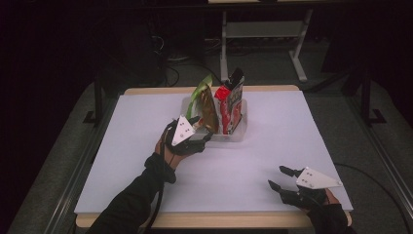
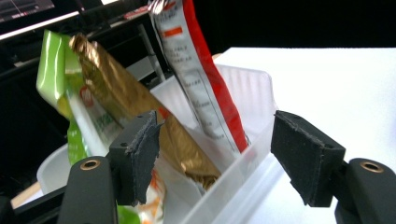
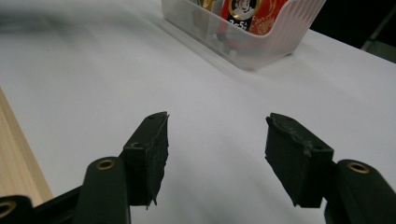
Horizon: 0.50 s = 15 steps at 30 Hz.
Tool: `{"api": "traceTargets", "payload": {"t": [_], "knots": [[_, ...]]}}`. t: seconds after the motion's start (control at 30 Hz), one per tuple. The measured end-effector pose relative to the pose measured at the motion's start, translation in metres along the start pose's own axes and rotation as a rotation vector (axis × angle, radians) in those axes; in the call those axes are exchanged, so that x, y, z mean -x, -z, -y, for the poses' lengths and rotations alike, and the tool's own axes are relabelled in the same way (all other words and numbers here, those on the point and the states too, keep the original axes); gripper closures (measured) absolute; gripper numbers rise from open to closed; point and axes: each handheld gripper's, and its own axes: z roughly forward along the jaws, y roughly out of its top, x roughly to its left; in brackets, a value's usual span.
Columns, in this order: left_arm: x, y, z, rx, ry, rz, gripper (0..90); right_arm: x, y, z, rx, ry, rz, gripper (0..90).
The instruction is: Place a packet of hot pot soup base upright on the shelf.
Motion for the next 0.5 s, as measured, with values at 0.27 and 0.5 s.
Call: {"api": "traceTargets", "payload": {"t": [0.27,0.5], "knots": [[-0.004,0.015,0.015,-0.028,-0.001,0.005,31.5,0.000,0.001,0.000,0.004,0.004,0.020,37.1],[-0.006,0.029,0.029,-0.055,0.011,0.012,30.9,0.000,0.001,0.001,0.007,0.009,0.044,34.7]]}}
